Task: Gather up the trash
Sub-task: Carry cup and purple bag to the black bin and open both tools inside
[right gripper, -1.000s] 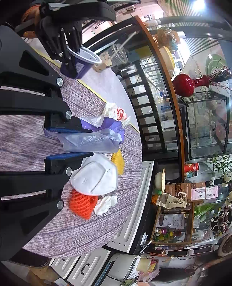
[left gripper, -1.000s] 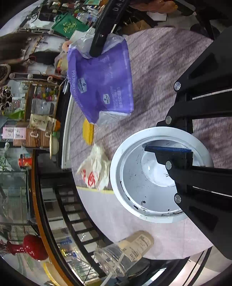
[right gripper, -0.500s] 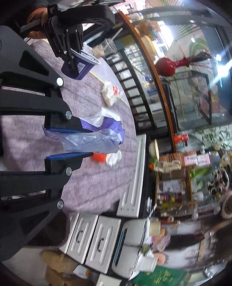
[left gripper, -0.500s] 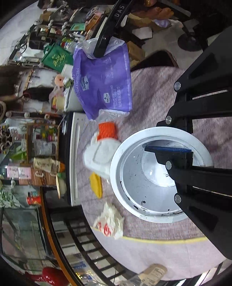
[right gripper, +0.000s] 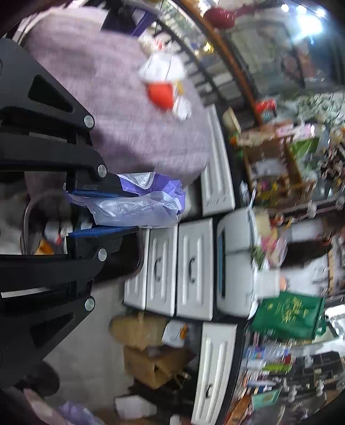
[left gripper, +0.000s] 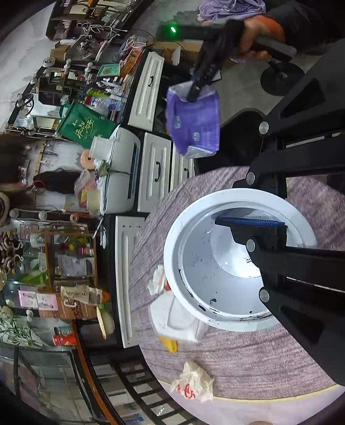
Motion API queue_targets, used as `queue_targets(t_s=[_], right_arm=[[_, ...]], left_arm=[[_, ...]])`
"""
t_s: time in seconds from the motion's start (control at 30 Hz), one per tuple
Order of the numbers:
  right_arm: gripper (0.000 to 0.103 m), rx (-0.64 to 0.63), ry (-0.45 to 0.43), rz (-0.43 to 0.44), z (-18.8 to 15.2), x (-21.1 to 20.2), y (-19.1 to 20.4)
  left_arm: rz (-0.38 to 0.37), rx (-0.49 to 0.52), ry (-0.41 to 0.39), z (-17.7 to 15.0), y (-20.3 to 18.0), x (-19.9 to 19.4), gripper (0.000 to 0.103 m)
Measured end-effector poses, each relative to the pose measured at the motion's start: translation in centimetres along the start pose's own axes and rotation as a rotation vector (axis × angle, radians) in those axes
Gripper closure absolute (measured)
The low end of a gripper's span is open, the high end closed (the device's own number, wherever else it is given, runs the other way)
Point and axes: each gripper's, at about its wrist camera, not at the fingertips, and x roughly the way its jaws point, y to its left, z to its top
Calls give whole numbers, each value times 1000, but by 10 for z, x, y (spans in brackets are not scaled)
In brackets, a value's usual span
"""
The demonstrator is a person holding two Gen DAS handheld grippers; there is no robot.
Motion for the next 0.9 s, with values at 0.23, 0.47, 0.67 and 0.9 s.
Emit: queue_targets(t_s=[0.23,0.47,0.67,0.9], right_arm=[[84,-21,134,-112,-33,65,-35],[80,-46,240,-190,-65,122,-43],[48,-31,270,-215,-81,135,-50],[41,45,254,-207,-84,116,-68]], left_arm=[[-49,23,20,12,-32,20,94],[-91,68,73,14,-64,46,94],[-125,102,126,8,-87,66,94],[-146,137,180,1,-112,92,94]])
